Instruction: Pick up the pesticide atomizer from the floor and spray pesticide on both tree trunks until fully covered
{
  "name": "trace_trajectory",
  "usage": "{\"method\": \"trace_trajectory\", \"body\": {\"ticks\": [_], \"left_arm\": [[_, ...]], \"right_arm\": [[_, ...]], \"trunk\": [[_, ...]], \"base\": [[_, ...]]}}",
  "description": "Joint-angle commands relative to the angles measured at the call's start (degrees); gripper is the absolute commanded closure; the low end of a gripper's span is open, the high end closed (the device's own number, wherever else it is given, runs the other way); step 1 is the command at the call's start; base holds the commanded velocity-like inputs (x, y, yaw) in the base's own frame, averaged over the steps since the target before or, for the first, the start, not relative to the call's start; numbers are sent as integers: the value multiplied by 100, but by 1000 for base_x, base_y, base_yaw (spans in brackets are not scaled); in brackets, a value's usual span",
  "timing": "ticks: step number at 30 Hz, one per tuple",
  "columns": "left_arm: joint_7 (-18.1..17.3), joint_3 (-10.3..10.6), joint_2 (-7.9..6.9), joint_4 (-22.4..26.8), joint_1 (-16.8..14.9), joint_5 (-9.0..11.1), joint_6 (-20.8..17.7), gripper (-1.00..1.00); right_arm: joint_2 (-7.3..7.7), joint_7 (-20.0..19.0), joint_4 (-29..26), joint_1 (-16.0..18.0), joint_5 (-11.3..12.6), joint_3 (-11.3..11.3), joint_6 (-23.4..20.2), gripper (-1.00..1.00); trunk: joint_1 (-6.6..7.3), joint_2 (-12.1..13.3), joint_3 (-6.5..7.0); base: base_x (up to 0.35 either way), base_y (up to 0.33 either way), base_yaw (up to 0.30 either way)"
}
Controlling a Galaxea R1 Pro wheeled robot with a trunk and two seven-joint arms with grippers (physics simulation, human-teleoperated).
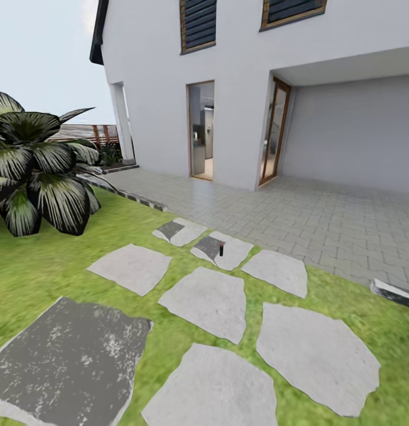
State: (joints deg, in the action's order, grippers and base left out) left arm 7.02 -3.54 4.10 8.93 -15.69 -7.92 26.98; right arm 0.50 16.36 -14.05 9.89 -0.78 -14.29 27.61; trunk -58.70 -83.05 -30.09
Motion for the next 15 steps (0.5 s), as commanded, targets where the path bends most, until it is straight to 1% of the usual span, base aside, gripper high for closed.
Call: {"method": "trace_trajectory", "body": {"ticks": [1, 10, 15], "left_arm": [[28, -35, 3, -5, -4, -60, 20, -100], [14, 25, 26, 15, -4, -62, 30, -100], [16, 22, 32, 20, -4, -64, 34, -100]], "right_arm": [[3, 53, 9, 4, -9, -46, 0, -100], [3, 52, 32, 4, -16, -47, 3, -100], [3, 52, 32, 4, -18, -47, 6, -100]], "trunk": [[-3, -3, -6], [-3, -3, -6], [-3, -3, -6]], "base": [[344, -4, 0], [348, -2, 0], [350, -18, 0]]}}
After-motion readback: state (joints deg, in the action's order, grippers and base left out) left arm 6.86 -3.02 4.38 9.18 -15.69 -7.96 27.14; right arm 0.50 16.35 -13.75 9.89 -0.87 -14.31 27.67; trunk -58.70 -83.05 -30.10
